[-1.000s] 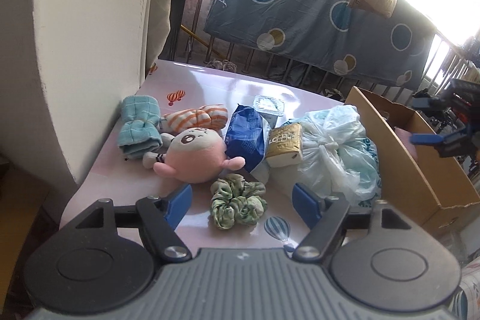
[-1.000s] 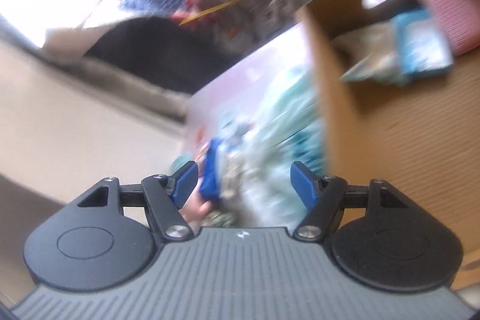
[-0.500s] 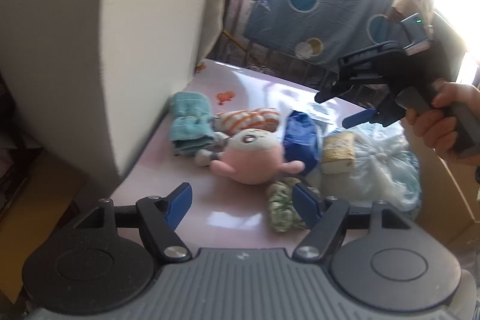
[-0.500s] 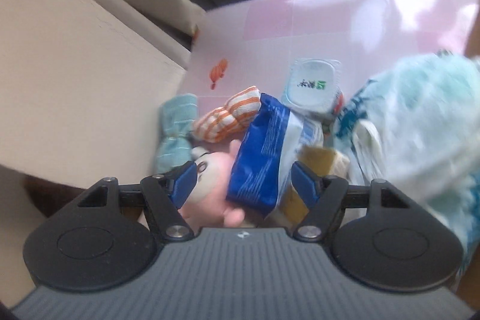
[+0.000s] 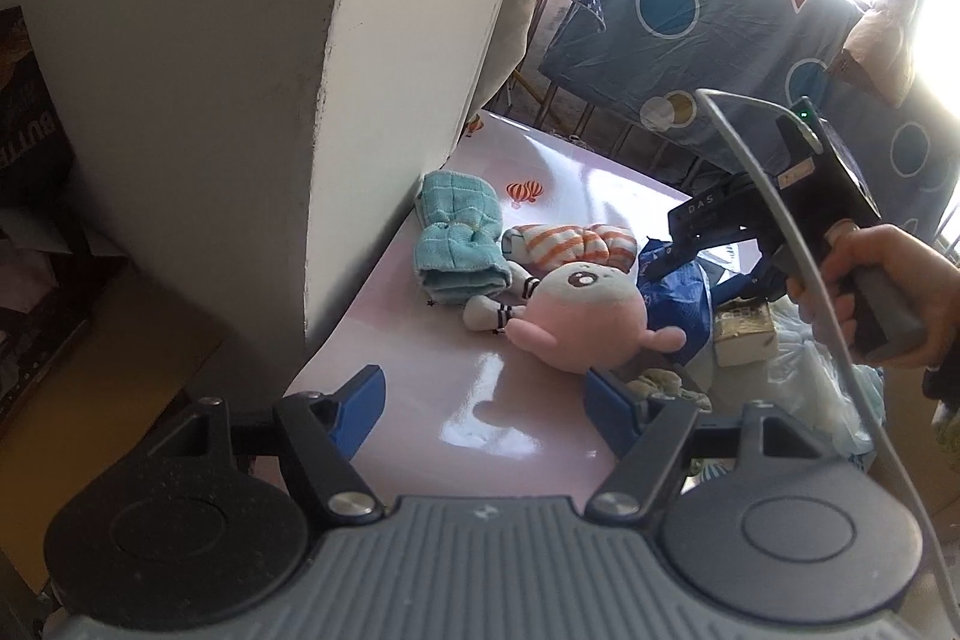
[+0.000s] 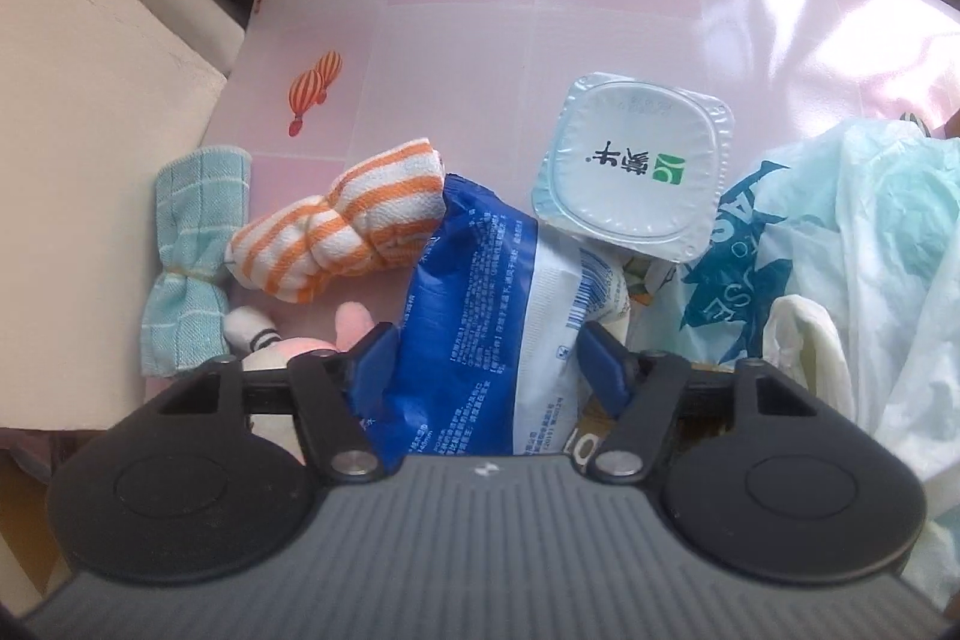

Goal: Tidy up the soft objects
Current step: 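Grasp the blue wet-wipes pack with the right gripper, then lift the wet-wipes pack with the right gripper and carry it over the box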

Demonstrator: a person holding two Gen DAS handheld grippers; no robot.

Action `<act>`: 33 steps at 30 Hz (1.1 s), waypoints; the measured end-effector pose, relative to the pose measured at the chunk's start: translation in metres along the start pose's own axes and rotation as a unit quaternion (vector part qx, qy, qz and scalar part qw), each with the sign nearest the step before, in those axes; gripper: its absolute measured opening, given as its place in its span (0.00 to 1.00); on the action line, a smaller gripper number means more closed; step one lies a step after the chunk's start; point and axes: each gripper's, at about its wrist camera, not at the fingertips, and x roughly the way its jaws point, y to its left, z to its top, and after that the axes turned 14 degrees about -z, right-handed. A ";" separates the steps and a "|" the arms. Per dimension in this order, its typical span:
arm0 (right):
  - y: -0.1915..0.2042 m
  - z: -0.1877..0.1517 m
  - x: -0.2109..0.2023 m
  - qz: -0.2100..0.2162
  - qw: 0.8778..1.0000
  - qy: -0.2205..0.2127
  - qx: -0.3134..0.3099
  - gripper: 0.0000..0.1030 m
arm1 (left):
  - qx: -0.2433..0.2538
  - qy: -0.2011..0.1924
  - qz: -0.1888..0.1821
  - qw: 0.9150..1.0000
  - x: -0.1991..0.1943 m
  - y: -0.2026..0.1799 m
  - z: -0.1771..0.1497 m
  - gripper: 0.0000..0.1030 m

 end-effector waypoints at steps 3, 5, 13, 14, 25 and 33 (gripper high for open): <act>-0.020 -0.002 -0.007 0.052 0.998 -0.004 0.040 0.51 | 0.001 -0.001 -0.003 1.000 -0.003 -0.002 -0.002 0.72; -0.034 -0.005 -0.013 0.093 0.993 -0.009 0.070 0.50 | 0.002 -0.003 -0.005 1.000 -0.006 -0.003 -0.002 0.71; -0.083 -0.048 -0.069 0.255 0.958 -0.064 0.114 0.50 | -0.014 -0.015 -0.012 1.000 -0.018 -0.003 0.002 0.71; -0.088 -0.057 -0.075 0.272 0.953 -0.065 0.113 0.50 | -0.017 -0.014 -0.013 1.000 -0.017 -0.003 0.003 0.70; -0.091 -0.166 -0.022 0.325 0.938 0.000 0.120 0.51 | -0.010 0.062 -0.004 0.998 0.032 -0.037 -0.009 0.55; -0.102 -0.184 -0.022 0.321 0.939 -0.019 0.124 0.55 | 0.036 0.113 -0.001 0.993 0.075 -0.069 -0.029 0.44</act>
